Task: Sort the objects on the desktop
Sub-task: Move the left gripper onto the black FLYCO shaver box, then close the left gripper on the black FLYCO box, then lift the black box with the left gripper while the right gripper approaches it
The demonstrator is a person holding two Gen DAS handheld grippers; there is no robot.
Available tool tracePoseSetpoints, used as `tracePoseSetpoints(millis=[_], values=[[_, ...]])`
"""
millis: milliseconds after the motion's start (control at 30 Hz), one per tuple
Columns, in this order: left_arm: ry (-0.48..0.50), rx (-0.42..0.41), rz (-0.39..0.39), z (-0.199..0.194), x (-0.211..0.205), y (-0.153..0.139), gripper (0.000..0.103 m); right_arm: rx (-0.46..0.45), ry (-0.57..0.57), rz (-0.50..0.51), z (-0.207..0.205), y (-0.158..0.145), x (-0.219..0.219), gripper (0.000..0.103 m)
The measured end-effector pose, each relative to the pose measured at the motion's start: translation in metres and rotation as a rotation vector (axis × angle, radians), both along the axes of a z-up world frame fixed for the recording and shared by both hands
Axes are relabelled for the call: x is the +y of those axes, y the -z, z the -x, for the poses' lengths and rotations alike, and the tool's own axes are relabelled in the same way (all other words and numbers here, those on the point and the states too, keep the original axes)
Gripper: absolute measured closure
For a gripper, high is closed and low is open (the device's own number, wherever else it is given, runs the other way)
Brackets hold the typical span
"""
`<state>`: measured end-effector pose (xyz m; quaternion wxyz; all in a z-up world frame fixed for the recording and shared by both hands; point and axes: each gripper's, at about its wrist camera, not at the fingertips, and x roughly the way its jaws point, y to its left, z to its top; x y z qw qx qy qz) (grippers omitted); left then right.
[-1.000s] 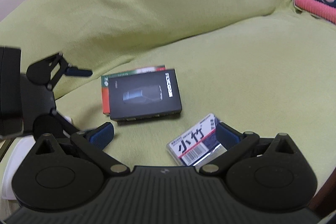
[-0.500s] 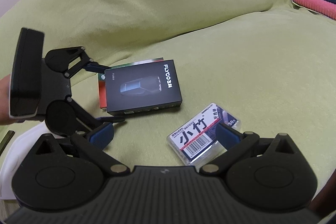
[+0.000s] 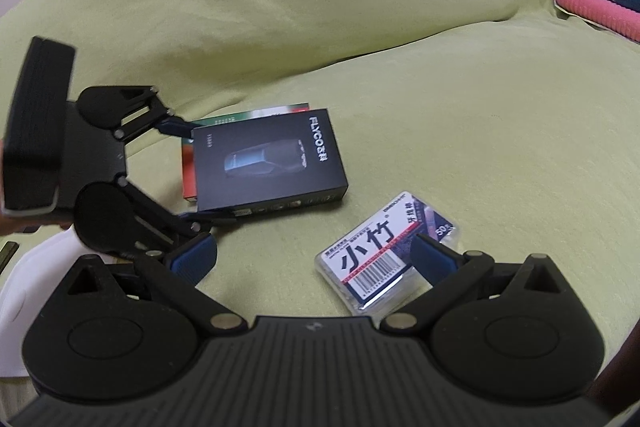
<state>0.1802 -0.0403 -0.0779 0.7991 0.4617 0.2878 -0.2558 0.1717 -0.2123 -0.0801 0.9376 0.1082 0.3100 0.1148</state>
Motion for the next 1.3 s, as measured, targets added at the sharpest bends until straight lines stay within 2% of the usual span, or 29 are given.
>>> tracePoseSetpoints(millis=[267, 400, 600, 833, 967, 1233, 1300], values=[[0.036, -0.018, -0.027, 0.038, -0.005, -0.011, 0.024, -0.02, 0.022, -0.003, 0.002, -0.006, -0.005, 0.001], [0.061, -0.058, -0.082, 0.068, -0.012, -0.013, 0.024, -0.034, 0.013, -0.009, 0.003, -0.008, -0.004, 0.001], [0.107, -0.129, -0.209, 0.105, -0.026, 0.001, 0.024, -0.059, 0.004, -0.036, 0.008, -0.01, -0.006, 0.001], [0.156, -0.199, -0.264, 0.128, -0.031, 0.011, 0.024, -0.089, 0.029, -0.113, 0.014, -0.013, -0.016, 0.001], [0.187, -0.221, -0.299, 0.135, -0.033, 0.014, 0.023, -0.092, 0.025, -0.087, 0.013, -0.018, -0.009, 0.001], [0.236, -0.213, -0.315, 0.153, -0.027, 0.017, 0.023, -0.082, 0.0, -0.037, 0.001, -0.027, 0.001, 0.001], [0.225, -0.199, -0.278, 0.154, -0.026, 0.014, 0.023, -0.068, -0.008, -0.008, -0.001, -0.026, 0.004, 0.001]])
